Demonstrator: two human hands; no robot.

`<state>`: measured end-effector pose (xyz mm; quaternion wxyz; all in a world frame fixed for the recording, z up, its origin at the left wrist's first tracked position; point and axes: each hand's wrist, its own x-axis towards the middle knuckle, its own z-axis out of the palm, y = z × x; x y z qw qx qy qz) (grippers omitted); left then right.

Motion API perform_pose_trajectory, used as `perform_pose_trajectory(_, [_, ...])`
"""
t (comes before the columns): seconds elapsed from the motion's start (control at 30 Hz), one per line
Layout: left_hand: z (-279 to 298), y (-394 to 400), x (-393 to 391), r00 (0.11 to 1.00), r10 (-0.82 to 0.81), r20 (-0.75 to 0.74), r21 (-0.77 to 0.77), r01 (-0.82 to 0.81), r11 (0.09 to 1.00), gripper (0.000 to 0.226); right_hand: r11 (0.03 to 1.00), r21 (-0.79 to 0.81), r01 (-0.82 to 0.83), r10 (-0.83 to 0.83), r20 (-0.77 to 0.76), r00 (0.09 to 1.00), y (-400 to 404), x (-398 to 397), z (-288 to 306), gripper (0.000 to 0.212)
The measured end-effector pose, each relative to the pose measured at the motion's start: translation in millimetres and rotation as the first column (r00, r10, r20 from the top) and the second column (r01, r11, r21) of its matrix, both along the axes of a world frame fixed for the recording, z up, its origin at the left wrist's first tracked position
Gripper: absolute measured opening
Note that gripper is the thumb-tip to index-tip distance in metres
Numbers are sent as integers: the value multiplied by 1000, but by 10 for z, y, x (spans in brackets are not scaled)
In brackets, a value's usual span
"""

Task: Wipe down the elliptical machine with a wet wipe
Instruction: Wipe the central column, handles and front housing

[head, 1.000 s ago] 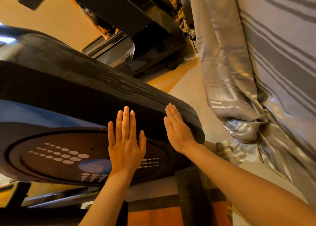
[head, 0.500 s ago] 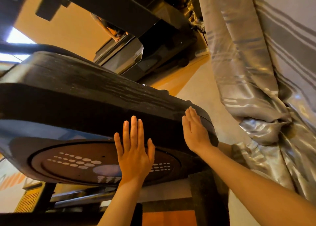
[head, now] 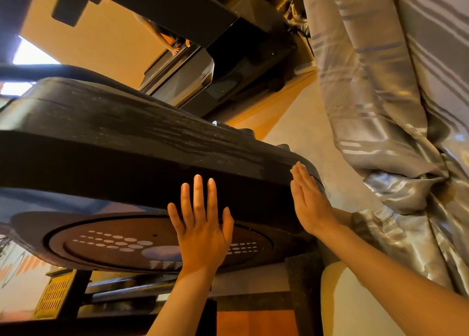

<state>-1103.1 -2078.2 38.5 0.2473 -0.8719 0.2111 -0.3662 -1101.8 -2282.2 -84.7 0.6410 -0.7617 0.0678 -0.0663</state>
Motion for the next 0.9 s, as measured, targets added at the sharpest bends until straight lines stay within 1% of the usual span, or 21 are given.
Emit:
perform_pose_trajectory(0.07, [3,1,10,1000,-1,5,0,1,1000,66,999,34,17,-16,-31,999,33,20,48,56])
perform_pose_trajectory(0.13, [0,-3,9,1000,1,3,-10,-1,1000,67,998,57,14,-13,-16,1000,81,68,187,60])
perform_pose_trajectory(0.23, [-9,-1,10,1000,-1,6,-8,1,1000,67,999,-3,-43,43,124,991,212,142,502,54])
perform_pose_trajectory(0.3, [-11,3,12,1000,-5,10,-7,5,1000,66,995,-55,-85,95,224,970,305,137,692,57])
perform_pose_trajectory(0.37, [-14,6,16,1000,-10,10,-14,10,1000,66,987,-95,-131,154,304,940,347,94,763,57])
perform_pose_trajectory(0.43, [-18,7,25,1000,-11,14,-11,12,1000,66,979,-134,-153,192,351,917,313,45,697,54])
perform_pose_trajectory(0.5, [-22,2,30,1000,-9,24,-6,9,1000,66,982,-128,-138,173,329,928,248,14,542,52])
perform_pose_trajectory(0.53, [-25,-2,30,1000,-7,27,-5,7,1000,66,988,-93,-120,141,279,950,216,-2,459,52])
perform_pose_trajectory(0.6, [-31,-5,28,999,-4,33,-8,4,1000,65,997,-26,-73,76,128,989,172,-20,318,60])
perform_pose_trajectory(0.67, [-33,-8,26,999,-2,39,-5,2,1000,65,999,-28,-41,41,14,999,149,-22,259,67])
perform_pose_trajectory(0.7, [-30,-12,25,999,-2,40,-2,2,1000,65,999,-27,-32,31,-17,999,147,-14,268,66])
perform_pose_trajectory(0.77, [-16,-21,27,999,-4,38,-7,4,1000,65,999,-20,-26,26,-30,999,167,36,371,60])
perform_pose_trajectory(0.8, [-9,-29,19,999,-4,36,-14,5,1000,66,999,-30,-33,33,-8,999,199,61,460,57])
perform_pose_trajectory(0.9, [11,-45,-24,1000,-20,16,-41,20,999,65,993,-92,-76,87,128,988,381,131,793,55])
